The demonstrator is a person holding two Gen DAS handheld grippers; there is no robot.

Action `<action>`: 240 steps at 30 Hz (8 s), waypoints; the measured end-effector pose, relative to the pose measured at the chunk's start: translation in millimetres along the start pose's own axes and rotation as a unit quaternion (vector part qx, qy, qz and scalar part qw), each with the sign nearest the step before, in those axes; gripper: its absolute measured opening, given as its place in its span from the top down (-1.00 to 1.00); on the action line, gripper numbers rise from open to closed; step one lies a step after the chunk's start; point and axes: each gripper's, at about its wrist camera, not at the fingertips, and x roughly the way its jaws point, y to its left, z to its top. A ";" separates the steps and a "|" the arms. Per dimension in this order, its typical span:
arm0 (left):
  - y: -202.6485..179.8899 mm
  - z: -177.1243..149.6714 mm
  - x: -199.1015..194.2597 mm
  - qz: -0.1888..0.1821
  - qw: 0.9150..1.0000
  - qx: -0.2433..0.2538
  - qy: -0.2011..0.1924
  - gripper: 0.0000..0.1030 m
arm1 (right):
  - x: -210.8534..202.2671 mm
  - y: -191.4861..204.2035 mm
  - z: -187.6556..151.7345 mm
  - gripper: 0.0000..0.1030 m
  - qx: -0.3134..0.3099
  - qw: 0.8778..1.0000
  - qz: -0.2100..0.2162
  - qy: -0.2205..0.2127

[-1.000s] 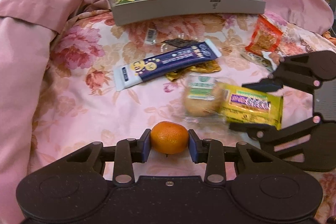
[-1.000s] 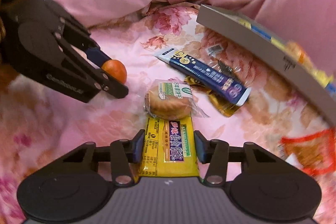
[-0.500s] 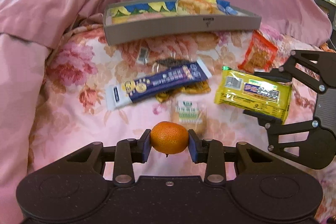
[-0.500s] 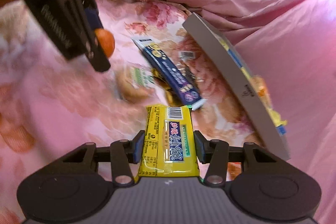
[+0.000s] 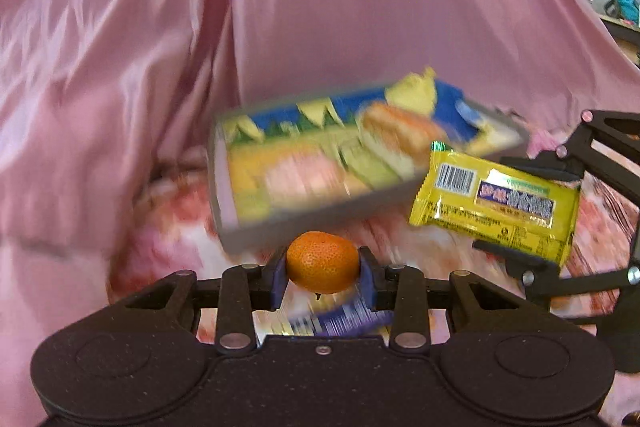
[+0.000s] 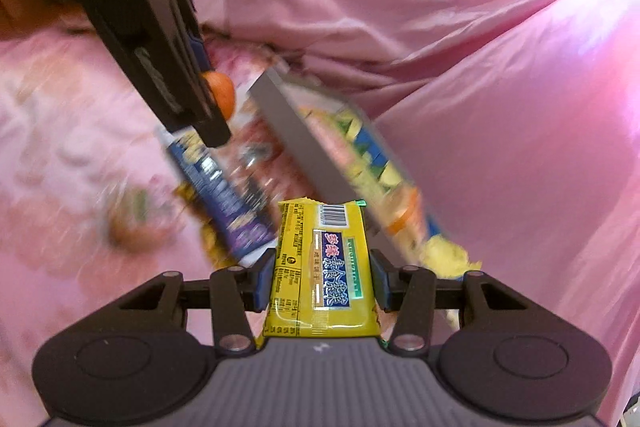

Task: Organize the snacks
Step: 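Carry mandarin and yellow bar into the grey box and release both, then withdraw both tools up from the grey box, then lower left tool onto the WUTANG biscuit while right tool approaches the sausage pack, then grasp the WUTANG biscuit with left tool while right tool grasps the sausage pack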

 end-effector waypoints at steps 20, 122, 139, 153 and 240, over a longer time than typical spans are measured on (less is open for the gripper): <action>46.8 64.7 98.3 0.073 0.989 -0.126 0.008 0.26 | 107.7 -63.1 47.9 -0.02 0.056 0.998 -0.001 0.014; -17.0 -96.4 -46.3 0.007 0.998 -0.053 0.020 -0.99 | -59.3 -11.2 -71.5 -1.00 0.398 0.915 -0.018 0.070; -25.3 -110.8 -23.1 -0.004 0.998 -0.044 0.049 -0.99 | -34.7 -4.9 -89.9 -1.00 0.432 0.892 0.014 0.132; -31.4 -110.6 0.1 -0.012 0.998 -0.032 0.060 -0.98 | -17.1 -8.5 -102.5 -1.00 0.442 0.885 0.004 0.148; -53.2 -124.2 1.7 -0.060 0.993 -0.020 0.100 0.01 | -5.9 27.3 -104.0 -0.13 0.410 0.898 0.122 0.100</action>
